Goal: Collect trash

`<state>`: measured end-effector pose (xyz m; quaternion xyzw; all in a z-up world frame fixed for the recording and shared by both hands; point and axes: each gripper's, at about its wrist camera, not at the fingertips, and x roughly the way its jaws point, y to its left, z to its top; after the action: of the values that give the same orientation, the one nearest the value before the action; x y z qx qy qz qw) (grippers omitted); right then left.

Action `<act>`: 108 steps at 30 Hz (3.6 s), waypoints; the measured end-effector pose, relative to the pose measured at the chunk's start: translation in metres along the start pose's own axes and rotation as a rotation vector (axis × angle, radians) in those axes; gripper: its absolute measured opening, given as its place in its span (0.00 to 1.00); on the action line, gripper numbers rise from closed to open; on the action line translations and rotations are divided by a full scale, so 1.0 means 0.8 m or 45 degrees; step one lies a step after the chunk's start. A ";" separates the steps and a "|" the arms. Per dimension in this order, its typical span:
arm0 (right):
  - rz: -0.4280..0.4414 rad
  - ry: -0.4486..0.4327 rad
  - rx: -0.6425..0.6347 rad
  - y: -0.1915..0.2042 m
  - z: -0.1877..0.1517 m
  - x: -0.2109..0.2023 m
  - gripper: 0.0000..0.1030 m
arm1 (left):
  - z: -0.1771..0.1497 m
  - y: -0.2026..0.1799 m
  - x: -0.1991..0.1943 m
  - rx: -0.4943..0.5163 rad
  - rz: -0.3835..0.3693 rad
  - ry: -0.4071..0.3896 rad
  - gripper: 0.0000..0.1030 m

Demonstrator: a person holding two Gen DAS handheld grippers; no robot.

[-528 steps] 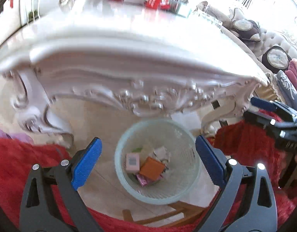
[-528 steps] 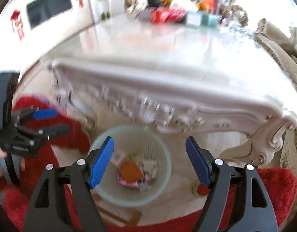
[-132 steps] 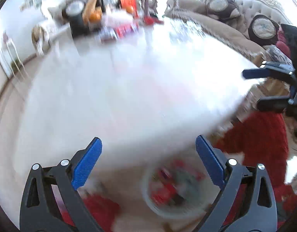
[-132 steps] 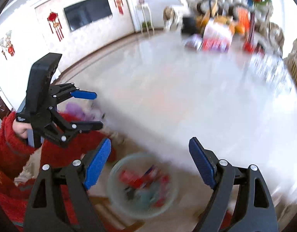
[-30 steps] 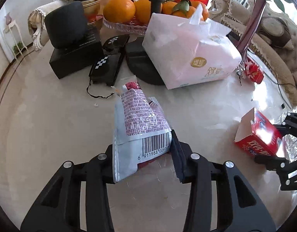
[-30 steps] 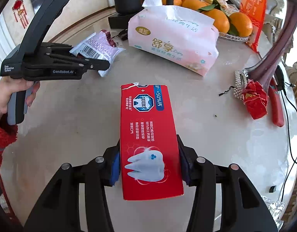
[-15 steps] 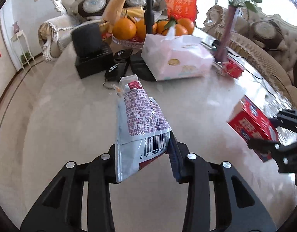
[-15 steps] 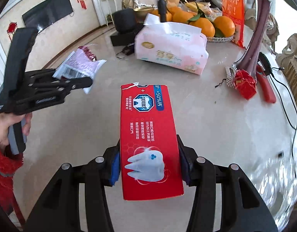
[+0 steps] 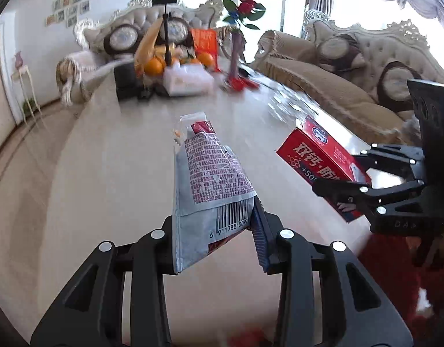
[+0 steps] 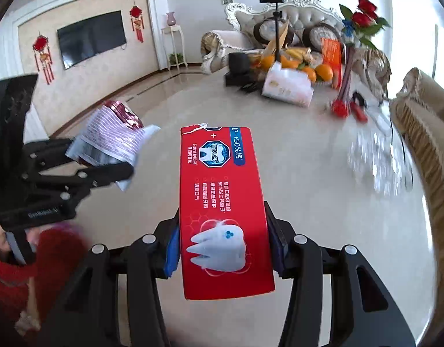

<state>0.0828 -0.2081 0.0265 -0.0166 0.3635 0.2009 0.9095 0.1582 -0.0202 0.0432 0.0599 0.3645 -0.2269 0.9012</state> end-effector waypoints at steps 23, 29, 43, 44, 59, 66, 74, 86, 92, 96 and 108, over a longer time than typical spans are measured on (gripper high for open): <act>-0.194 0.695 0.194 0.038 -0.250 0.142 0.69 | -0.290 -0.061 0.111 -0.217 0.120 0.605 0.87; -0.241 0.651 0.224 0.037 -0.248 0.119 0.83 | -0.273 -0.058 0.094 -0.235 0.193 0.522 0.91; -0.345 0.439 0.394 0.032 -0.193 0.031 0.93 | -0.200 -0.060 0.013 -0.337 0.255 0.336 0.91; -0.349 0.426 0.418 0.032 -0.191 0.024 0.93 | -0.196 -0.060 0.007 -0.353 0.254 0.326 0.91; -0.476 0.270 0.419 0.048 -0.181 -0.049 0.93 | -0.175 -0.096 -0.059 -0.347 0.239 0.200 0.91; -0.485 0.258 0.434 0.044 -0.180 -0.054 0.93 | -0.171 -0.104 -0.060 -0.324 0.241 0.195 0.91; -0.488 0.259 0.429 0.044 -0.180 -0.053 0.93 | -0.172 -0.101 -0.059 -0.333 0.244 0.200 0.91; -0.490 0.261 0.417 0.049 -0.178 -0.049 0.93 | -0.172 -0.098 -0.060 -0.334 0.245 0.201 0.91; -0.487 0.267 0.414 0.050 -0.179 -0.048 0.93 | -0.173 -0.096 -0.061 -0.333 0.249 0.199 0.91; -0.491 0.266 0.412 0.051 -0.179 -0.047 0.93 | -0.174 -0.096 -0.061 -0.331 0.252 0.199 0.91; -0.500 0.245 0.412 0.052 -0.176 -0.050 0.93 | -0.172 -0.104 -0.072 -0.279 0.286 0.150 0.91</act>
<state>-0.0515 -0.2092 -0.0454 0.0397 0.4655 -0.0426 0.8831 -0.0025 -0.0353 -0.0127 0.0149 0.4303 -0.0797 0.8990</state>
